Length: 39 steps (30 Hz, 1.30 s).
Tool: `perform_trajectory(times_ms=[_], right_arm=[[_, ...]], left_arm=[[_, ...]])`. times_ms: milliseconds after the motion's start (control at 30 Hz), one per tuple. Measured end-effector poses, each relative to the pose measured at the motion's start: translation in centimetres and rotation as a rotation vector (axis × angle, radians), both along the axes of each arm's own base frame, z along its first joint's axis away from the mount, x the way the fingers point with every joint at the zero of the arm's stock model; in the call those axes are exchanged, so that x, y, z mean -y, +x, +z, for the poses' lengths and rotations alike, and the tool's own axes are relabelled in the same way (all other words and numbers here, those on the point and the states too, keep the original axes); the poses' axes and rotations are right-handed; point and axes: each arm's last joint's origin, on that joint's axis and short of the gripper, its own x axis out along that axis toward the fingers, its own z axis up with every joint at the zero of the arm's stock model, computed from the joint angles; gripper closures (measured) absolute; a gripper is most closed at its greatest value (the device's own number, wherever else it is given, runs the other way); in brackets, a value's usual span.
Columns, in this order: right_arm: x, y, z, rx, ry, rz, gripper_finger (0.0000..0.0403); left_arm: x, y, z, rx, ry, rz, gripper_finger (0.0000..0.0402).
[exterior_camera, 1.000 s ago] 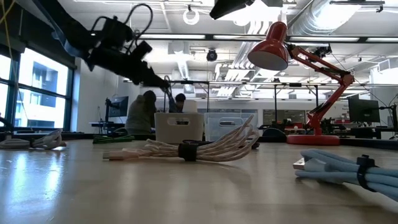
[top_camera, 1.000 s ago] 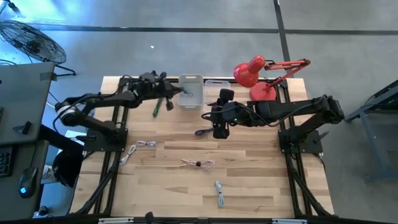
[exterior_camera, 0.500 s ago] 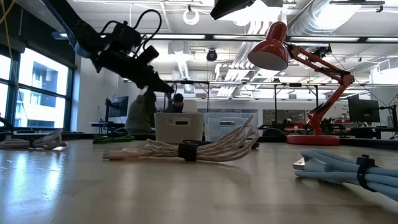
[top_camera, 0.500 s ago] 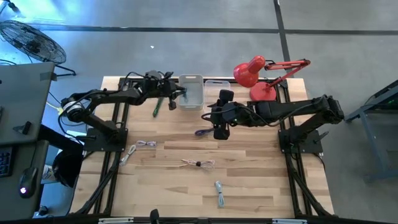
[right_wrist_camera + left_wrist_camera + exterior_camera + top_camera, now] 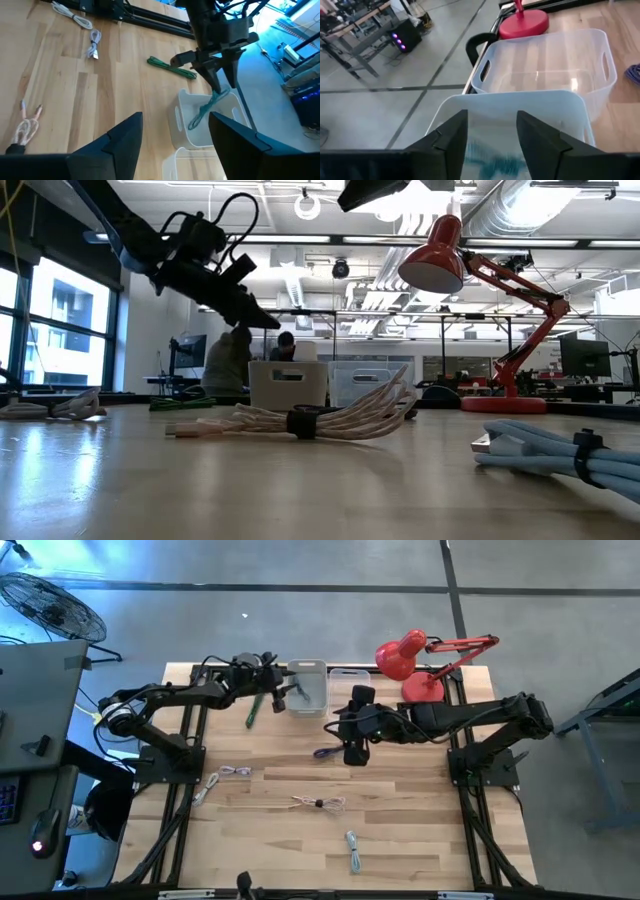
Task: Pick & Place USB Port
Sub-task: Put the light blue charger cable into the transparent bin
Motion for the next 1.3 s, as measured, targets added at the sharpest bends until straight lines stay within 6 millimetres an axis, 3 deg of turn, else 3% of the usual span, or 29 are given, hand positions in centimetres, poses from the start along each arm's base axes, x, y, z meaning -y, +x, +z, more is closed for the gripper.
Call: perform_trajectory(times_ms=[400, 533, 667, 1000, 1133, 1300], right_arm=[[0.0, -0.1, -0.2, -0.02, 0.025, -0.005, 0.0182], [-0.1, -0.3, -0.5, -0.049, 0.052, 0.019, 0.0182], [-0.2, -0.6, -0.9, -0.098, 0.08, 0.031, 0.0182], [-0.6, -1.7, -3.2, -0.289, 0.244, 0.125, 0.0182], [-0.6, -2.1, -5.8, -0.358, 0.237, 0.134, 0.0182], [-0.6, -2.1, -8.6, -0.354, 0.236, 0.153, 0.0183]], left_arm=[[-0.6, 0.9, 2.4, 0.059, 0.041, -0.017, 0.022], [-0.5, 1.1, 2.9, 0.094, 0.006, -0.103, 0.022], [0.2, 1.0, 4.8, 0.159, 0.014, -0.265, 0.022], [5.0, -2.4, 10.4, 0.256, 0.049, -0.723, 0.022], [7.6, -3.6, 11.1, 0.199, 0.11, -0.732, 0.022], [9.9, -5.0, 11.0, 0.065, 0.13, -0.619, 0.022]])
